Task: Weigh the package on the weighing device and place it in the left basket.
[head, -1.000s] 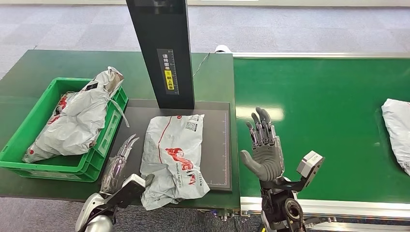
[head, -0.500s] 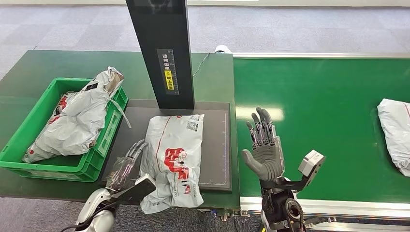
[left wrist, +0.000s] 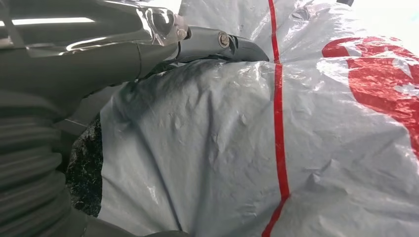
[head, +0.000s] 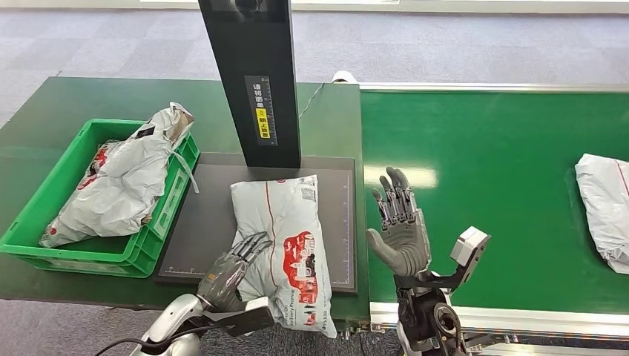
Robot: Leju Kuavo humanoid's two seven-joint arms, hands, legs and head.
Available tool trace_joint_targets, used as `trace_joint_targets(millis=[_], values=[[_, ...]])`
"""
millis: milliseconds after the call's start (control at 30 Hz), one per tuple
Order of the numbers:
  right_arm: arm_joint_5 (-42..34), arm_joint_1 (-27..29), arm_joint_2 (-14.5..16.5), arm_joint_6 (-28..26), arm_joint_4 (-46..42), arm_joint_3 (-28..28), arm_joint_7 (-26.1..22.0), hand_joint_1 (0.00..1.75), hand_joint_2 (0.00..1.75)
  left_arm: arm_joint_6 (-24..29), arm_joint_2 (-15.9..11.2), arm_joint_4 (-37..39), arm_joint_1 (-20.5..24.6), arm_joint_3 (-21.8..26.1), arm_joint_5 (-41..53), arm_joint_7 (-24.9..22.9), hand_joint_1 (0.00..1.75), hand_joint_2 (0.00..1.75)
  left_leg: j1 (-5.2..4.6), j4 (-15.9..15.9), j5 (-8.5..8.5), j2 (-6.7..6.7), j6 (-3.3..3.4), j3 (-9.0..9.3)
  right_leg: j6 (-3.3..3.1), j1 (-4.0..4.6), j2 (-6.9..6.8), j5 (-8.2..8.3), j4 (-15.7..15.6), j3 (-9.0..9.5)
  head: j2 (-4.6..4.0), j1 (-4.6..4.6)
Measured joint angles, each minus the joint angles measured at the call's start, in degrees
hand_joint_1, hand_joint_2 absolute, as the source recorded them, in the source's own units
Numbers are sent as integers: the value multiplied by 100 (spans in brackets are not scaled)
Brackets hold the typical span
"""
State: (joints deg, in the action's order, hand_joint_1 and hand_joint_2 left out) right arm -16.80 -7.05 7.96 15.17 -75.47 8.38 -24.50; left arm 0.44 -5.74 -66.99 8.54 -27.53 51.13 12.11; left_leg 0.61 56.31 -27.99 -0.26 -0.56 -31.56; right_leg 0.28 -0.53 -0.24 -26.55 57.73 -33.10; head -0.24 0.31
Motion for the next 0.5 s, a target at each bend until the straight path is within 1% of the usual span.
trace_joint_targets(millis=[100,200,333,500], values=[[21,12,11,-49,2,-5,1,0,175,11,-19,30,92,-186,-100,5,0,175,0,0,0,0,0,0,0,0,1,0,0,-1,0,-1],[48,58,18,-73,-2,-10,14,0,175,134,-36,43,163,-320,-293,24,0,175,0,0,0,0,0,-2,0,0,2,0,0,-3,0,1],[61,134,19,-96,-10,-27,33,0,175,310,-51,20,231,-370,-521,55,0,175,0,0,0,2,1,-5,0,0,4,0,0,-9,0,0],[74,179,19,-133,-22,-64,41,0,175,356,-71,-32,289,-393,-574,68,0,175,0,0,-1,4,1,-6,0,1,5,0,0,-12,0,-1]])
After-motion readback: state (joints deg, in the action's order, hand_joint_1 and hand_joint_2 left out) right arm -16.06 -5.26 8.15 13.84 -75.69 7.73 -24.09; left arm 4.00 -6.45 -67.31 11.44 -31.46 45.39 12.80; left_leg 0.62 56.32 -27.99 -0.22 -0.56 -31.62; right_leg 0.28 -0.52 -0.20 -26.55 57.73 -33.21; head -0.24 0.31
